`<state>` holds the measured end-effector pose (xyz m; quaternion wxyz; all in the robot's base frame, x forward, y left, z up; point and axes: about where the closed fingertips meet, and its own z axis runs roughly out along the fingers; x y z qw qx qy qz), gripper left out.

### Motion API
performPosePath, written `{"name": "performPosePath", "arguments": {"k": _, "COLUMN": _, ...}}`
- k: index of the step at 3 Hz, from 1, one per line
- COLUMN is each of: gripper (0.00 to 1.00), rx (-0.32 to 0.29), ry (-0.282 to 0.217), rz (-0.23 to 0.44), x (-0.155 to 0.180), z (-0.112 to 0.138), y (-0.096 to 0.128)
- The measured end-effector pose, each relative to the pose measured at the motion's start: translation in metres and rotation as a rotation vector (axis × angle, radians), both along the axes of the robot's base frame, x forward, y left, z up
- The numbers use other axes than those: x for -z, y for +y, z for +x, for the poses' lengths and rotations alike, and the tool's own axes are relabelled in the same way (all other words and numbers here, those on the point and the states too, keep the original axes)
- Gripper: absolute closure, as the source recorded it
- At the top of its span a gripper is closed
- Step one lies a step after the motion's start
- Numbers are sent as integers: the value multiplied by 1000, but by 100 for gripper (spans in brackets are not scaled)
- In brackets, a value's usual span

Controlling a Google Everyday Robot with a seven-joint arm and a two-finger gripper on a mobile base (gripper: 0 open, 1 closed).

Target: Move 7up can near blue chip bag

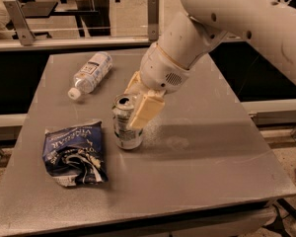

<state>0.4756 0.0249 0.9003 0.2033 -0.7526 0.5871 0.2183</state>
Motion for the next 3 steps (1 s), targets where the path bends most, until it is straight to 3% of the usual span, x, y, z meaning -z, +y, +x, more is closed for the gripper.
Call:
{"name": "performPosePath", "arguments": {"k": 1, "gripper": 23, "rx": -16, "ry": 3, "rz": -3, "x": 2, "z": -3, "y": 4}}
{"name": "performPosePath", "arguments": {"k": 2, "gripper": 0, "rx": -17, "ry": 0, "rz": -3, "x": 1, "z": -4, "y": 5}}
{"name": "performPosePath", "arguments": {"k": 3, "gripper": 0, "rx": -17, "ry": 0, "rz": -3, "x": 1, "z": -4, "y": 5}}
